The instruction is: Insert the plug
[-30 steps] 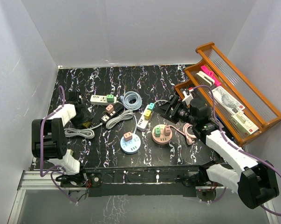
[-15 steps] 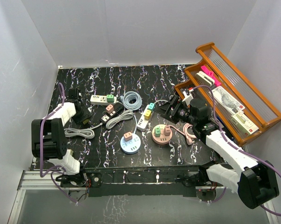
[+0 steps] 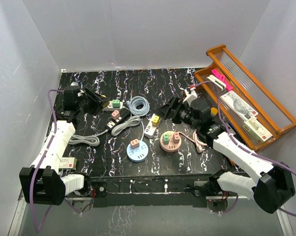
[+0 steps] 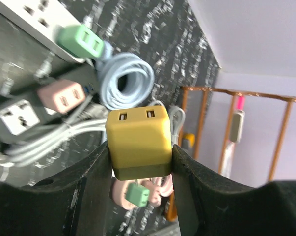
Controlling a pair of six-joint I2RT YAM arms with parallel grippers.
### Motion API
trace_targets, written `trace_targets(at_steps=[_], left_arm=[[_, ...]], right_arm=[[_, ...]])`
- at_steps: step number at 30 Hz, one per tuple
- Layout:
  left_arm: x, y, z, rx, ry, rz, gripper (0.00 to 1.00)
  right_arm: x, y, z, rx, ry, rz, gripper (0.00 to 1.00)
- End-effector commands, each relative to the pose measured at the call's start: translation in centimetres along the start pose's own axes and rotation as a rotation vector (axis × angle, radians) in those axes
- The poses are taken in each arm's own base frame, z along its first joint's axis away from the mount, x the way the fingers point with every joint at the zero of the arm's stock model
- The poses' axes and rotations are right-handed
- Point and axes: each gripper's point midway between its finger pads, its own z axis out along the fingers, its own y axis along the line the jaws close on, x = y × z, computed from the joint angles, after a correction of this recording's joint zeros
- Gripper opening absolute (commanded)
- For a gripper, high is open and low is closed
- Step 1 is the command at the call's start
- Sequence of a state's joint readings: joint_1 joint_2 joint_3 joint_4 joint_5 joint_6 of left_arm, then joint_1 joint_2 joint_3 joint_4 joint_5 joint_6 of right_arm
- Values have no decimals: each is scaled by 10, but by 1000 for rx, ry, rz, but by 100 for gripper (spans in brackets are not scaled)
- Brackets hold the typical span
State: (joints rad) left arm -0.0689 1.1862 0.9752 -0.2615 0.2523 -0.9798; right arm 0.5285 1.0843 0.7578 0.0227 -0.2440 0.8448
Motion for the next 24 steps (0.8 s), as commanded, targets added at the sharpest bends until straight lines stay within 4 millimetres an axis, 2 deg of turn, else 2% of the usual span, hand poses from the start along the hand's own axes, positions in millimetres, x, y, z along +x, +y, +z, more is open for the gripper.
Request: trace_targets(at_steps=[1, 6, 10, 18, 24], left_arm=[[27, -46, -16, 152, 95, -128, 33], [46, -71, -29, 218, 145, -166, 34], [54, -82, -41, 263, 174, -206, 34], [58, -89, -60, 315, 188, -224, 35], [59, -87, -65, 323, 175, -200, 37]], right_arm=[[-23, 45, 11, -20, -142, -66, 79], [-11, 81, 31, -25, -165, -105, 78], [-3, 103, 53, -39, -165, -137, 77], [1, 148, 88, -95, -210, -198, 73], [-13, 167, 101, -125, -306, -209, 71]])
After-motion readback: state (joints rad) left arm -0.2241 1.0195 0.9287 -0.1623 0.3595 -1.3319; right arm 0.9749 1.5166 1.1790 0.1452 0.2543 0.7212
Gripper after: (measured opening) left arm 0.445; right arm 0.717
